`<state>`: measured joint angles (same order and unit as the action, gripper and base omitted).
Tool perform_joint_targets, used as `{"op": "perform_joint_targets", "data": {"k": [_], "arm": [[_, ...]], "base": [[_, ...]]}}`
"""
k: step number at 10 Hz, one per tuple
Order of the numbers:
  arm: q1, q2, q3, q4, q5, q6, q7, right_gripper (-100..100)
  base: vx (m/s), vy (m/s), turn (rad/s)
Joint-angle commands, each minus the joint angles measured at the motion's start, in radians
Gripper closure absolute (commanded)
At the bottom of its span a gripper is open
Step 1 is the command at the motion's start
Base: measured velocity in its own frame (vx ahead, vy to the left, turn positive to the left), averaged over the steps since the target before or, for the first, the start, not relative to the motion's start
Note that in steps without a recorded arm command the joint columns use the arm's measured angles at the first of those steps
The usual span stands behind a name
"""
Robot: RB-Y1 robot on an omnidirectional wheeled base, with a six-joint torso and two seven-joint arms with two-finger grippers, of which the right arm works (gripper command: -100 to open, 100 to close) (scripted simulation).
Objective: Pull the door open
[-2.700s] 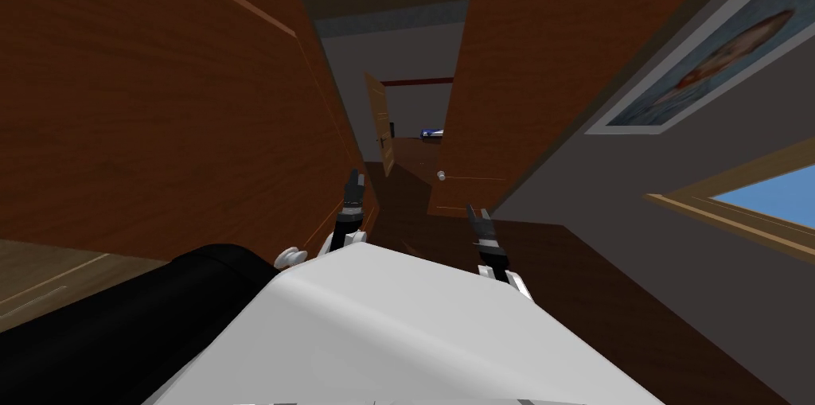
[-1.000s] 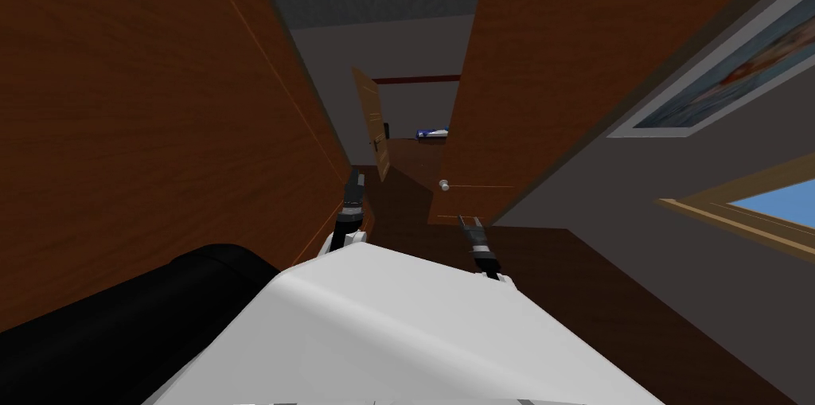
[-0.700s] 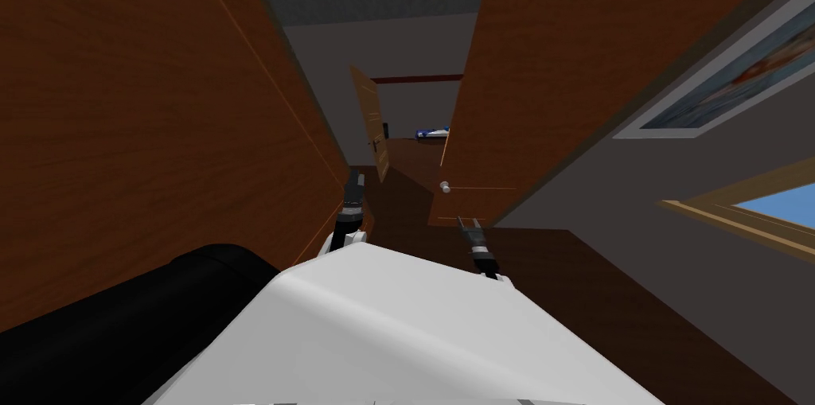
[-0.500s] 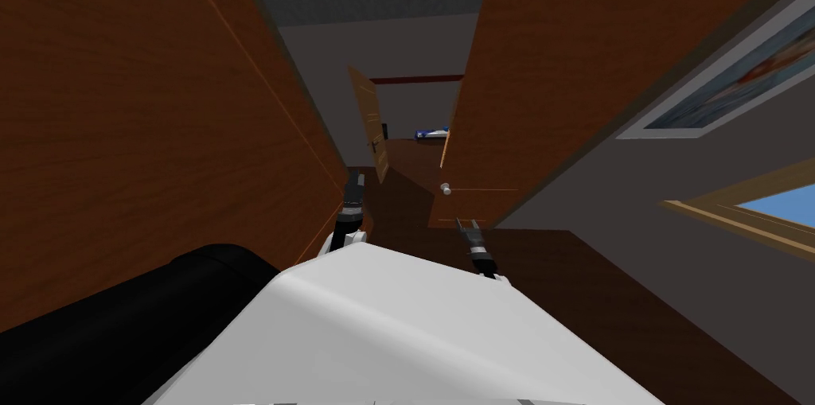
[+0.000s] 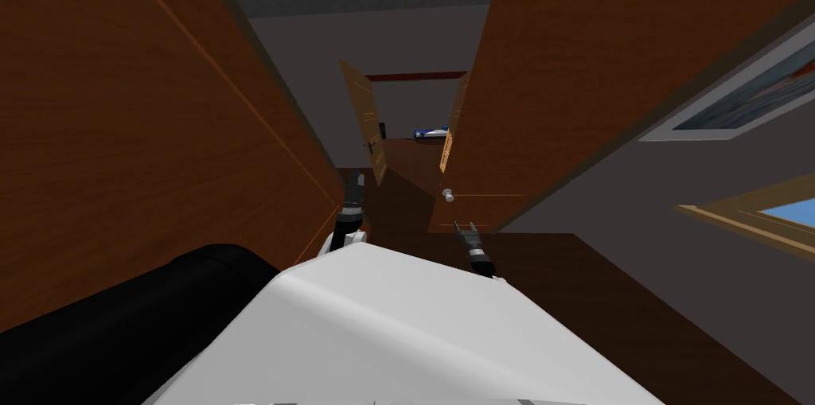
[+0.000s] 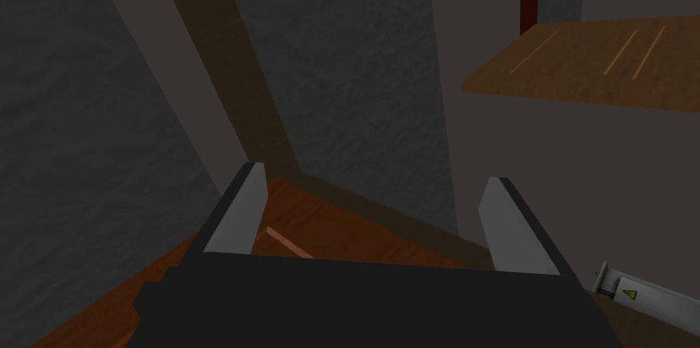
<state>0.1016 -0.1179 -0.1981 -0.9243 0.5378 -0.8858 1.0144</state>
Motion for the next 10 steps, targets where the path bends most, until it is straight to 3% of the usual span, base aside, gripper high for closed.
{"op": "perform_joint_targets", "data": {"k": [1,3,4,5,6,7,10], "arm": [[-0.008,0.0,-0.003,0.028,0.009,-0.008,0.02,-100],[-0.017,0.0,-0.006,0.06,0.019,-0.016,0.042,-100],[-0.017,-0.001,-0.005,0.052,0.015,-0.013,0.033,-100],[-0.016,-0.026,-0.028,0.082,-0.001,-0.036,0.03,-100],[-0.015,-0.033,-0.034,0.09,-0.006,-0.042,0.029,-100],[-0.013,-0.055,-0.054,0.116,-0.021,-0.063,0.023,-100],[-0.01,-0.096,-0.092,0.164,-0.049,-0.1,0.014,-100]], "base": [[0.163,0.04,-0.028],[0.152,0.03,-0.027],[0.073,0.01,-0.005],[0.058,0.129,0.203],[0.074,0.161,0.141],[0.119,0.153,0.205],[0.167,0.099,0.157]]}}
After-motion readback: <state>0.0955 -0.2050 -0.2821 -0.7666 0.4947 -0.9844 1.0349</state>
